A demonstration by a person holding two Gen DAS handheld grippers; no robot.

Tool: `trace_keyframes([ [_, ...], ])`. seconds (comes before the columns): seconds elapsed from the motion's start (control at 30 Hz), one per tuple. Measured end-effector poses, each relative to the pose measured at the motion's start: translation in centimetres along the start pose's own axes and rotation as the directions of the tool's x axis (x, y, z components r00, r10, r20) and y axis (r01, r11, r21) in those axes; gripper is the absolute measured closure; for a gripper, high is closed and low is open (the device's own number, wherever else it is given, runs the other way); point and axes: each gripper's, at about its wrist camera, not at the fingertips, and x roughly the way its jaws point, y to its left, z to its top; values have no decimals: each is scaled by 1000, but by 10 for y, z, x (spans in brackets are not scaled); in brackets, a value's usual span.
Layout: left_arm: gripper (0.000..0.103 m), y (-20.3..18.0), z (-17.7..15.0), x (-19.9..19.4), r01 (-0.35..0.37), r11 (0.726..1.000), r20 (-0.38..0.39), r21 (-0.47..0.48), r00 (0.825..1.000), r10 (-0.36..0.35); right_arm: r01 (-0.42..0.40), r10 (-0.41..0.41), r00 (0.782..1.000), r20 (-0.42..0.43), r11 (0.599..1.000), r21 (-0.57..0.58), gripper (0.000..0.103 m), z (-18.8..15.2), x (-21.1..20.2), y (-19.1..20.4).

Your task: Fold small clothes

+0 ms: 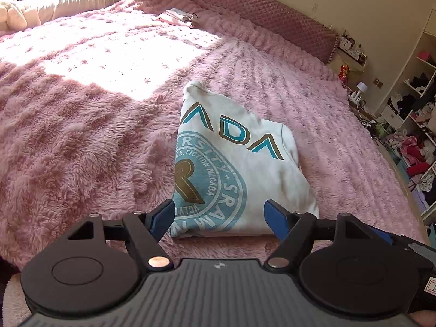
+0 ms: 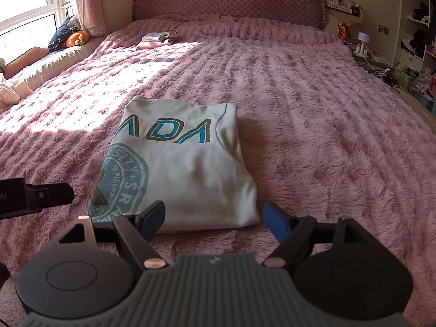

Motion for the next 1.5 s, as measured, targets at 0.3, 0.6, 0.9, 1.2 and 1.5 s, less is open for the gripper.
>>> trace_keyframes([
  [0.3,15,-11,-25,-23,-86,996,-51,28,995,87,55,-55,998,-28,998,-8,22,-21,-33,17],
  [0.6,15,-24,-31,-28,-135,988,-63,77,988,140,89,-90,996,-28,996,-31,22,-27,-42,26],
  [0.9,15,-31,-31,-29,-169,980,-66,103,982,176,107,-108,994,-37,994,-17,22,-27,-44,24],
  [1.2,19,-33,-32,-26,-187,974,-89,125,976,199,113,-115,992,-55,993,-30,22,-30,-41,25],
  [1.5,22,-33,-32,-24,-185,974,-104,130,975,199,117,-119,991,-58,992,-40,23,-30,-39,26],
])
